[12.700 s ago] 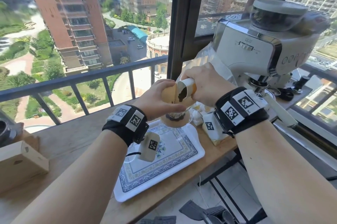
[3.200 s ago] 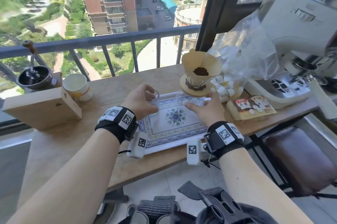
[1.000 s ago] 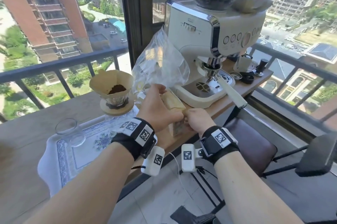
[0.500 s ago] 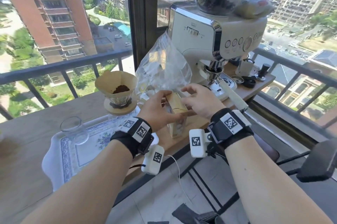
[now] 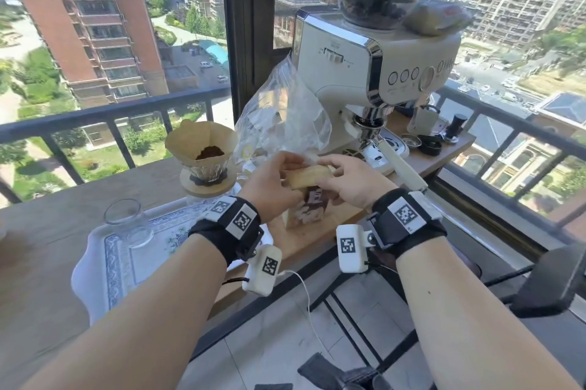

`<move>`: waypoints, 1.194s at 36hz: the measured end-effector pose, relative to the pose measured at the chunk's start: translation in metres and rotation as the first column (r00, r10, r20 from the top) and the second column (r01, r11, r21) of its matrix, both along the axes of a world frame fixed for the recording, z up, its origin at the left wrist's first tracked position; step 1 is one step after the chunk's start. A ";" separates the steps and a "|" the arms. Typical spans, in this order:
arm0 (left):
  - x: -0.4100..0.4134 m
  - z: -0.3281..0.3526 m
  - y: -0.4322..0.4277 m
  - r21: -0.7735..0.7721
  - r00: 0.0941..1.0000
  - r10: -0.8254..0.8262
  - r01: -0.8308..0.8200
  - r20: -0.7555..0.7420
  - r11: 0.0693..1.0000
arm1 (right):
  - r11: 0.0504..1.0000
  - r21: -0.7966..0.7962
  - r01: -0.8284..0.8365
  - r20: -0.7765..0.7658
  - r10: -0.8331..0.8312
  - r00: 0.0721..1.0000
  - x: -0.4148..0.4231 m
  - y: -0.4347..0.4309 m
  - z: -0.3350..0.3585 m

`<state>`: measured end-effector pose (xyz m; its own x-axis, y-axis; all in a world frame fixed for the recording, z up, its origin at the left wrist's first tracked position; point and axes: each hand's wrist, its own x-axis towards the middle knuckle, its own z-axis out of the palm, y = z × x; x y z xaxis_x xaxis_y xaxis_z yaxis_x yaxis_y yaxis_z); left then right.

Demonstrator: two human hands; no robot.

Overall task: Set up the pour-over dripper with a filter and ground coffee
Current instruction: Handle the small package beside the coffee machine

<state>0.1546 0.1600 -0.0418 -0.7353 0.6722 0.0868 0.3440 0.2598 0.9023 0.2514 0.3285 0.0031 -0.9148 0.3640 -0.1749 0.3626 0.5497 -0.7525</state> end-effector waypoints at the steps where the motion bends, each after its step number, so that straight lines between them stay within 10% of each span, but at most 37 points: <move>1: -0.002 0.000 -0.001 0.002 1.000 0.002 -0.002 0.007 1.000 | 1.000 0.018 0.006 0.013 -0.007 1.000 0.000 -0.001 0.000; 9: -0.004 -0.007 0.002 -0.024 0.981 0.193 -0.193 0.008 0.981 | 0.996 0.037 0.086 0.059 -0.088 0.994 -0.003 -0.010 0.005; 14: 0.009 -0.013 -0.002 -0.021 0.993 0.011 -0.009 0.117 1.000 | 0.995 -0.090 0.041 0.126 -0.030 0.992 -0.004 -0.022 0.007; 22: 0.012 -0.016 0.004 -0.025 0.995 0.057 -0.056 0.079 0.998 | 0.905 0.423 -0.036 0.021 0.030 0.999 -0.008 -0.023 0.022; 43: -0.002 -0.018 -0.071 -0.142 0.959 0.284 -0.281 0.006 0.949 | 0.700 0.607 -0.377 0.284 0.253 0.925 -0.086 -0.114 0.023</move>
<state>0.1529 0.0891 -0.0602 -0.8976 0.4405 -0.0135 0.2156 0.4656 0.8583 0.1655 0.2149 0.0263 -0.9757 0.1403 -0.1685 0.1620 0.9791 -0.1227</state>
